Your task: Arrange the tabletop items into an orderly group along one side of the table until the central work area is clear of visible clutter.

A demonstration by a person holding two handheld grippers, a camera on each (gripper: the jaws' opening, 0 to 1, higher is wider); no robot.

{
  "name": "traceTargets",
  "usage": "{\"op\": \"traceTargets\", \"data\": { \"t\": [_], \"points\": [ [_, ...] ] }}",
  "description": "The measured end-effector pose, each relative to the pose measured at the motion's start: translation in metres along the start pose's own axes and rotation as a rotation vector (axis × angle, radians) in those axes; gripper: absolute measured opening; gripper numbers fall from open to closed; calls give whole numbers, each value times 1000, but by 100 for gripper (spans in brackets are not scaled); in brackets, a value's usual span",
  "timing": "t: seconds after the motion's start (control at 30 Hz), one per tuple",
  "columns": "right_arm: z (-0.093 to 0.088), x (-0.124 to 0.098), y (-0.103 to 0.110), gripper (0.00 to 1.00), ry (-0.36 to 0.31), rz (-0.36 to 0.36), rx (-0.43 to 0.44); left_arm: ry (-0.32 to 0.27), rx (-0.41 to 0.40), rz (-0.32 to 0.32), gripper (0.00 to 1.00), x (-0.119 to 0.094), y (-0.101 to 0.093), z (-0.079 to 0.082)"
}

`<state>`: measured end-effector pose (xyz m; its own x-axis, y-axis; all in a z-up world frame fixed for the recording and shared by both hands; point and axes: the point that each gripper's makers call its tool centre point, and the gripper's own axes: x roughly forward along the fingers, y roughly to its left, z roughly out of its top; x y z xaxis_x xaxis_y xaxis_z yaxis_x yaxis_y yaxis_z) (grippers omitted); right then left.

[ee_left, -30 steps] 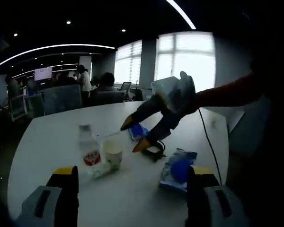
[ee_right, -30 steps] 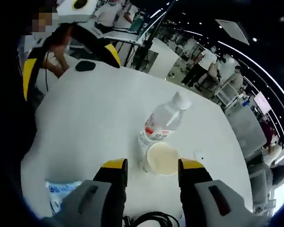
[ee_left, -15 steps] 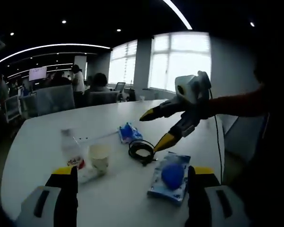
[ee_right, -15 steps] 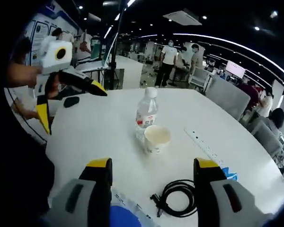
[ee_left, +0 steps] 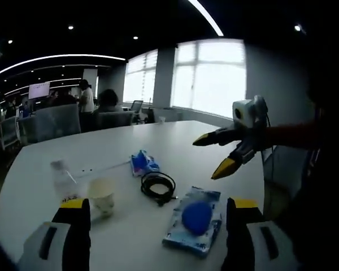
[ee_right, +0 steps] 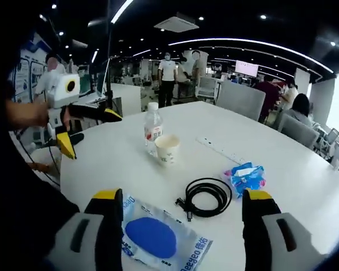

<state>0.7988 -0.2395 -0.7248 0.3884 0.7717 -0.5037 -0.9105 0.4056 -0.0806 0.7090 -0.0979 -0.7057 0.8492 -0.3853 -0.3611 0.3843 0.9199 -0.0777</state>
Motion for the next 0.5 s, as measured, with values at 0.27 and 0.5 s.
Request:
{"op": "traceTargets", "data": {
  "t": [0.27, 0.5],
  "points": [
    [-15, -29, -9, 93, -11, -54, 66, 8, -3, -2, 100, -1, -4, -2],
    [-26, -52, -13, 99, -19, -90, 101, 5, -11, 0, 100, -8, -10, -2]
  ]
}}
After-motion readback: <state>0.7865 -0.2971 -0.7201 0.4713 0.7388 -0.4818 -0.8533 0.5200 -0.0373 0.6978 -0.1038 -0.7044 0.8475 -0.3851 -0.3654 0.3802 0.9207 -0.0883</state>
